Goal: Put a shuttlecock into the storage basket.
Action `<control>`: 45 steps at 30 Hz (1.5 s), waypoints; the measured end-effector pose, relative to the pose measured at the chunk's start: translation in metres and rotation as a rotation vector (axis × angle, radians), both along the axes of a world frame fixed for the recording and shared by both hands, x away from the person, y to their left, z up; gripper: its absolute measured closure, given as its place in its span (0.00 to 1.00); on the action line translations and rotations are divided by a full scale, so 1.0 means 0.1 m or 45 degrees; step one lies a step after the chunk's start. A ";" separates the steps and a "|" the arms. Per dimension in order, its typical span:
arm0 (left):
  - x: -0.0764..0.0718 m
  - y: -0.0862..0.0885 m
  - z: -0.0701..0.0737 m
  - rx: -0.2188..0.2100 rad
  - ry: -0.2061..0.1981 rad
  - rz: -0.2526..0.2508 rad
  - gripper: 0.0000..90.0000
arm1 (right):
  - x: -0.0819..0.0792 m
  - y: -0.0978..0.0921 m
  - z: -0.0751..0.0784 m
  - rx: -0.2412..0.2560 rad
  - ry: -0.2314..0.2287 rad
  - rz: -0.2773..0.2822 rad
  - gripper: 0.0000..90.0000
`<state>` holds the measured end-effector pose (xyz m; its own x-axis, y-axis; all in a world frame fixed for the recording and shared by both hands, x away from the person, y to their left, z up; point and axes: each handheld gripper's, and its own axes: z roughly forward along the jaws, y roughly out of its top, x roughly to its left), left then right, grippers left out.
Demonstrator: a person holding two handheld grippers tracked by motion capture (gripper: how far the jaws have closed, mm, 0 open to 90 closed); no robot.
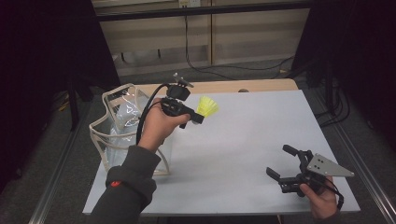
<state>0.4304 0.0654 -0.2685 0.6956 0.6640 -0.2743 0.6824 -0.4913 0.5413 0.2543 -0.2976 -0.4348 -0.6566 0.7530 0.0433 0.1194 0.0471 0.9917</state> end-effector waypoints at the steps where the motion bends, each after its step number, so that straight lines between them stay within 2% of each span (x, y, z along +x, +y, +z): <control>1: 0.00 0.00 0.01 -0.001 0.000 0.000 0.72 | 0.00 0.00 0.00 0.002 0.001 0.000 0.01; 14: -0.01 0.04 0.07 -0.005 0.018 -0.012 0.72 | 0.00 0.00 0.00 0.006 0.003 -0.001 0.01; 28: -0.02 0.08 0.20 0.009 0.003 -0.022 0.72 | 0.00 0.00 0.01 0.006 0.003 0.000 0.01; 45: -0.04 0.20 0.33 0.001 0.008 0.004 0.72 | 0.00 0.00 0.01 0.007 0.000 0.000 0.01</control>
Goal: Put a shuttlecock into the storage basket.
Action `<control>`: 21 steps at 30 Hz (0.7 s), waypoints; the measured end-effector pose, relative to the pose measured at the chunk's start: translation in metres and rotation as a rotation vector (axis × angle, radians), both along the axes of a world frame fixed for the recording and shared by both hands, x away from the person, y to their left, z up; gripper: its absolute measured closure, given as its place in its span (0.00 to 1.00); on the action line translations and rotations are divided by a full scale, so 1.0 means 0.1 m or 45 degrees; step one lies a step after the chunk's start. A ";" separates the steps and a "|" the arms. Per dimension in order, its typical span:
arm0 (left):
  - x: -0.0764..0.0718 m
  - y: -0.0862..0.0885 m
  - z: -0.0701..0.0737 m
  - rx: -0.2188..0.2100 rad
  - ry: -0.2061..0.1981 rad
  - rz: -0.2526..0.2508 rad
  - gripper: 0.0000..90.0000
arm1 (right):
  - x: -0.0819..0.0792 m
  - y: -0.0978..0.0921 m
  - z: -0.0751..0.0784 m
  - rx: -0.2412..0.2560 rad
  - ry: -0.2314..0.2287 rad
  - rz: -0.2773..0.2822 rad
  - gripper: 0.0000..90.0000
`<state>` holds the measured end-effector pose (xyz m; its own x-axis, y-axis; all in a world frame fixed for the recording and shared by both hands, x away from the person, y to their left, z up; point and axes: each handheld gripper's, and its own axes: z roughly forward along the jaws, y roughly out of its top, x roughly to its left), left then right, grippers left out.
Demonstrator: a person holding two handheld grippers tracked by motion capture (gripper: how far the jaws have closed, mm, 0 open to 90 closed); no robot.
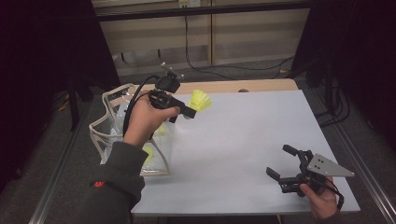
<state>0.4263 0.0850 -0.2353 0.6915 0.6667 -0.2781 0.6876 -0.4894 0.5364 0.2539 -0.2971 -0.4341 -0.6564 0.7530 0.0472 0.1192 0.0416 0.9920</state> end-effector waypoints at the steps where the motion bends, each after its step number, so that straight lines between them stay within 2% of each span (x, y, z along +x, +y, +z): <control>1: 0.00 0.01 0.01 0.002 0.002 -0.004 0.72 | 0.00 0.00 0.00 -0.002 0.000 -0.001 0.01; 21: -0.02 0.10 0.17 0.008 -0.007 0.012 0.72 | 0.00 0.00 0.00 -0.006 -0.002 0.001 0.01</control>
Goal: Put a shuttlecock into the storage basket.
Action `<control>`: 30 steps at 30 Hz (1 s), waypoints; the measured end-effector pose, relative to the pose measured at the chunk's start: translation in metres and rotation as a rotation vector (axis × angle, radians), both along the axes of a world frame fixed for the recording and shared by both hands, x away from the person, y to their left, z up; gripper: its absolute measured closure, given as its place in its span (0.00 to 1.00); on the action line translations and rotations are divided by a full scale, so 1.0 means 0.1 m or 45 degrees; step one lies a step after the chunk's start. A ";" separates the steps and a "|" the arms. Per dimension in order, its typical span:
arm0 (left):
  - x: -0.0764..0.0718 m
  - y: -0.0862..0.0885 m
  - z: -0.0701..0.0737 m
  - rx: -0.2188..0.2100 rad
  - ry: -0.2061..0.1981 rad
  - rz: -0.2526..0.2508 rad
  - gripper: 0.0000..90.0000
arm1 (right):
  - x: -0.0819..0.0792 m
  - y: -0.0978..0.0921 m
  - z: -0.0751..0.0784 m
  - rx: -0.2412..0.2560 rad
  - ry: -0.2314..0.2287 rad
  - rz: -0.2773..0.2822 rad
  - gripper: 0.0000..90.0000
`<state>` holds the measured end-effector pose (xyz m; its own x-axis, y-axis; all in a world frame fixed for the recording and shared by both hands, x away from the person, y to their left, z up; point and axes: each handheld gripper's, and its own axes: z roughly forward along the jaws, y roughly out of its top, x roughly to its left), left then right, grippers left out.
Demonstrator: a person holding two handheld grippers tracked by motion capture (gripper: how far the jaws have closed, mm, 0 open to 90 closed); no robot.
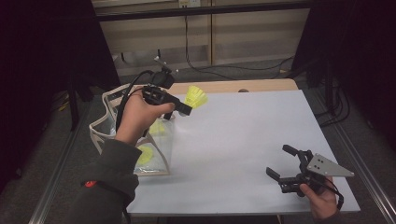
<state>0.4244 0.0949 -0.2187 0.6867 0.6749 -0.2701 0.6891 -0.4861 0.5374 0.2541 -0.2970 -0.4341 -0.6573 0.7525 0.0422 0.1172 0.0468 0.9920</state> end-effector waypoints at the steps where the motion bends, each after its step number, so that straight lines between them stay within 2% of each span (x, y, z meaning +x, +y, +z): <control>1: 0.00 0.01 0.01 -0.002 0.002 0.001 0.72 | 0.00 0.00 0.00 -0.001 0.000 0.000 0.01; 30: 0.00 0.15 0.12 -0.020 -0.013 0.043 0.72 | 0.00 0.01 0.00 -0.003 0.000 0.002 0.01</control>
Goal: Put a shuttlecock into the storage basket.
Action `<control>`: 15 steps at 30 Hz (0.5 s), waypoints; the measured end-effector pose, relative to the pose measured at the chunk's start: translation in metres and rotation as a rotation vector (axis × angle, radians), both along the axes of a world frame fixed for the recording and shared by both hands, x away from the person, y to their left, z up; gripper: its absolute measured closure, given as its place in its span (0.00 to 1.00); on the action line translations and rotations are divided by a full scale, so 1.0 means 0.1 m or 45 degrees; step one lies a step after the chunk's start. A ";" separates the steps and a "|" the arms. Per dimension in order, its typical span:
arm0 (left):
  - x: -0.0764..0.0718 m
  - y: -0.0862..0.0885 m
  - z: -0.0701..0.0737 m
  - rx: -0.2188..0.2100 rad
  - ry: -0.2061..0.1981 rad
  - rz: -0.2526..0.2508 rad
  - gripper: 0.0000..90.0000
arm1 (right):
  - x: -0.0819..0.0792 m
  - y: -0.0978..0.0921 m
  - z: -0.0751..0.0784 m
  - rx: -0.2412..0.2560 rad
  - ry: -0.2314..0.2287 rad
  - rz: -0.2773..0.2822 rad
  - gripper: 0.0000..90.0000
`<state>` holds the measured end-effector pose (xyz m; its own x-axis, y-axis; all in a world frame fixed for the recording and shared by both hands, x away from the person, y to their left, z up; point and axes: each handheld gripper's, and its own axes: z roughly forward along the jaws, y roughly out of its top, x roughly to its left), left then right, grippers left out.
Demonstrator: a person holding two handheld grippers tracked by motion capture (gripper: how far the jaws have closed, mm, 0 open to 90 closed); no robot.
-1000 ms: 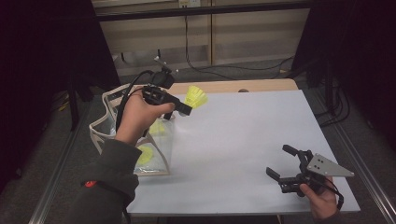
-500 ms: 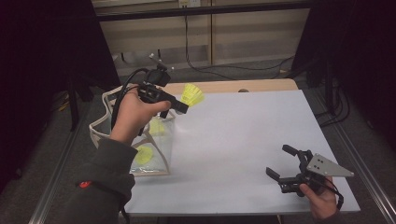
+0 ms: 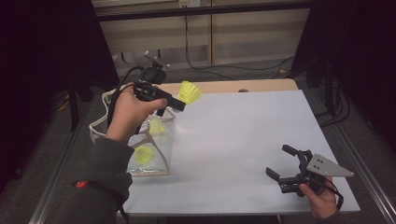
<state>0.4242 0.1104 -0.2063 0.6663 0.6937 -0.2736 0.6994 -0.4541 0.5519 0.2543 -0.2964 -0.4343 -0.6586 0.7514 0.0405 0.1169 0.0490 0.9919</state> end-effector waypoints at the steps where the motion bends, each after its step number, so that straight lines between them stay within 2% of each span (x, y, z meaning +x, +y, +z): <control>1: 0.00 0.01 0.01 0.002 -0.001 0.001 0.72 | 0.00 0.00 0.00 0.002 0.004 0.000 0.01; 15: 0.00 0.11 0.06 0.005 -0.006 0.014 0.72 | 0.00 0.01 0.00 0.003 0.006 0.001 0.01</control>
<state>0.4241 0.1214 -0.2002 0.6601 0.7020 -0.2674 0.7016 -0.4489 0.5534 0.2539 -0.2957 -0.4342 -0.6588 0.7509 0.0456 0.1219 0.0467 0.9914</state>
